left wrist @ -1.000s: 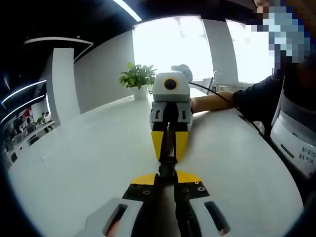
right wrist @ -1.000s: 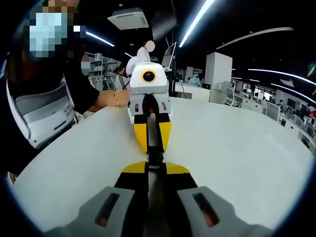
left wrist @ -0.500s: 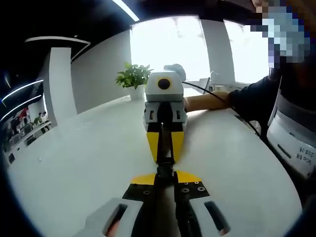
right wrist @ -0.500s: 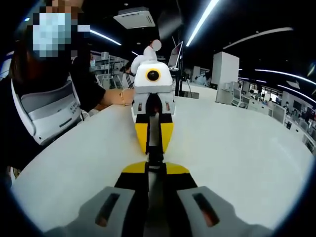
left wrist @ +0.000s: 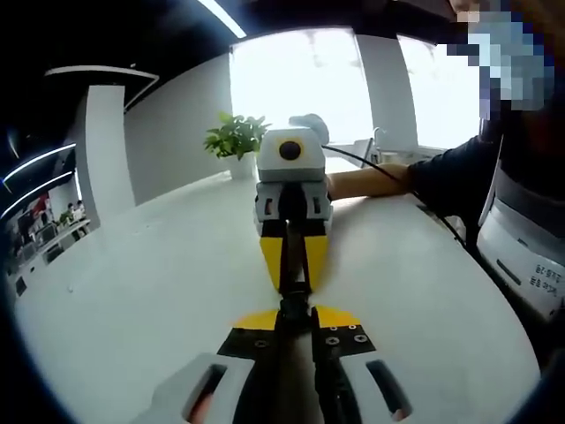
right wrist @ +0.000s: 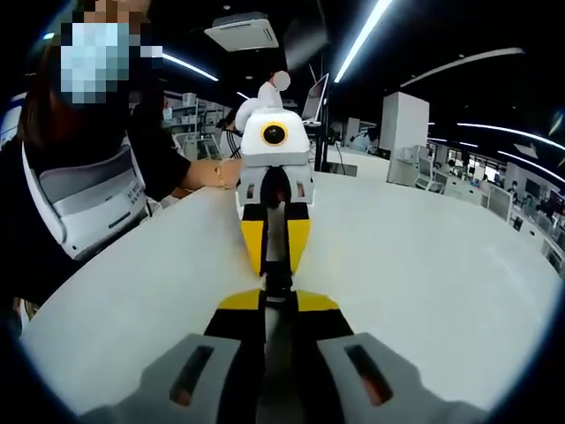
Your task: Snap the two parts of the plastic buckle together until the buckle closes and remains connected.
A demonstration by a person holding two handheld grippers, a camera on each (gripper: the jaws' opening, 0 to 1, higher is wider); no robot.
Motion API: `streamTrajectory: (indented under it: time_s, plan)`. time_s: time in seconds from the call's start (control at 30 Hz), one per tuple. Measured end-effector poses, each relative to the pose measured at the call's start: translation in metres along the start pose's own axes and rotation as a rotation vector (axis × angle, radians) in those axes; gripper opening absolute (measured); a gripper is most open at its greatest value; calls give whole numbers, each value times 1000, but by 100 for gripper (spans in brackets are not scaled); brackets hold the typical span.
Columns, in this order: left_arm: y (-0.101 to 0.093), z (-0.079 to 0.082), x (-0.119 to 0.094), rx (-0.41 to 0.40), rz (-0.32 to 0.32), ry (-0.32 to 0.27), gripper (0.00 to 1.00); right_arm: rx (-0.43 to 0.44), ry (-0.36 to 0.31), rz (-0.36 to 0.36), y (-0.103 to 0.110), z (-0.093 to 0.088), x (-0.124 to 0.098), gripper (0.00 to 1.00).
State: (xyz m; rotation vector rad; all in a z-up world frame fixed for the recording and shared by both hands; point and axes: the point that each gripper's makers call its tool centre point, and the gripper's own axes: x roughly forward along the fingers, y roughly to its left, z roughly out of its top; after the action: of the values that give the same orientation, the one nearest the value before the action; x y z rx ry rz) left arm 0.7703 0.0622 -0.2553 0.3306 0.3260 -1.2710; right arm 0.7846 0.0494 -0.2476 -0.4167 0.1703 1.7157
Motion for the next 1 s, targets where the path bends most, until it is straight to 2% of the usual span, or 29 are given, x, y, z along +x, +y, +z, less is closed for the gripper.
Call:
streamTrajectory:
  time_s: [0.23,0.43,0.73,1.0]
  plan:
    - [3,2,2,1,38,-4,13,6,4,-29,-1,-1,-1,10]
    - [6,3,0,14,67,7,19,9,9,-44,0,0,-2,10]
    - [6,-1,-6,-13,97,61,15,11,31,-72,1,-1,-4,11]
    - [5,-2,-4,-5,95,60,12,61,15,-83,0,-3,-4,12]
